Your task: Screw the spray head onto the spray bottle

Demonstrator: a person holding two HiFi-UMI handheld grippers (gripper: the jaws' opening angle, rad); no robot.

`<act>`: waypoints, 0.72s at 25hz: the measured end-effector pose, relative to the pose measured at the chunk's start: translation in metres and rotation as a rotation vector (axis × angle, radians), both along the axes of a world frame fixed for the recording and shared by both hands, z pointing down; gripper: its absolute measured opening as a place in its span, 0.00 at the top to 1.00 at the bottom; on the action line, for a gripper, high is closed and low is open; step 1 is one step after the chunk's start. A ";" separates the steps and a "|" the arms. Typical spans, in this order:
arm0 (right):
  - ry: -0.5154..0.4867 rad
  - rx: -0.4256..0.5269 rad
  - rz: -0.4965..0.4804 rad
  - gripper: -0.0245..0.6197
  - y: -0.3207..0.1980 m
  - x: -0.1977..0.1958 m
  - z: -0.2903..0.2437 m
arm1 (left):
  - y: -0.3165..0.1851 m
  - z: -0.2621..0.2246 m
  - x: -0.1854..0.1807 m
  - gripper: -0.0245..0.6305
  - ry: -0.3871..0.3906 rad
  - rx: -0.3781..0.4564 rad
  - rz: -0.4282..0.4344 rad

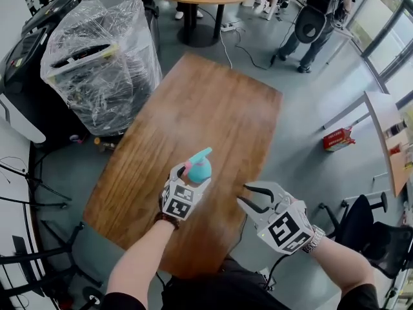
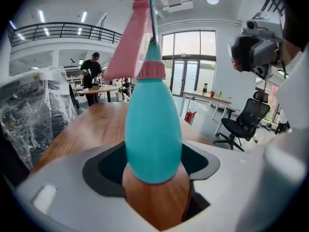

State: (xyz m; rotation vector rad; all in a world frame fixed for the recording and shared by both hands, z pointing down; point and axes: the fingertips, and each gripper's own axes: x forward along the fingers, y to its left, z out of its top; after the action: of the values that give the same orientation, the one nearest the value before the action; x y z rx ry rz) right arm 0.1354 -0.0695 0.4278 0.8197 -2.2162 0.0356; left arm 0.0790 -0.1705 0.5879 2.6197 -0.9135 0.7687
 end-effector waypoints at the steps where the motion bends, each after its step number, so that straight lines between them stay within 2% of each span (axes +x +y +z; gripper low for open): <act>1: -0.010 0.005 0.013 0.84 -0.001 0.001 0.001 | -0.008 0.002 0.000 0.39 0.003 0.004 -0.018; 3: -0.024 0.018 0.041 0.95 -0.002 0.004 0.003 | -0.024 0.007 0.000 0.39 0.008 0.010 -0.050; 4: -0.024 0.022 0.052 0.97 -0.003 0.005 0.004 | -0.031 0.010 0.001 0.39 0.009 0.011 -0.061; 11: -0.028 -0.022 0.091 0.97 0.001 0.013 0.020 | -0.062 0.039 0.001 0.39 -0.014 -0.008 -0.109; 18: -0.052 -0.037 0.107 0.97 -0.005 0.010 0.029 | -0.070 0.044 0.007 0.38 -0.037 0.025 -0.084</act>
State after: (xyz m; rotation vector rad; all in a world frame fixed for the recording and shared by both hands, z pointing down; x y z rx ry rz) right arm 0.1456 -0.0743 0.4564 0.9255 -2.2112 0.1509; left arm 0.0862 -0.2405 0.6320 2.5779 -1.0421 0.7923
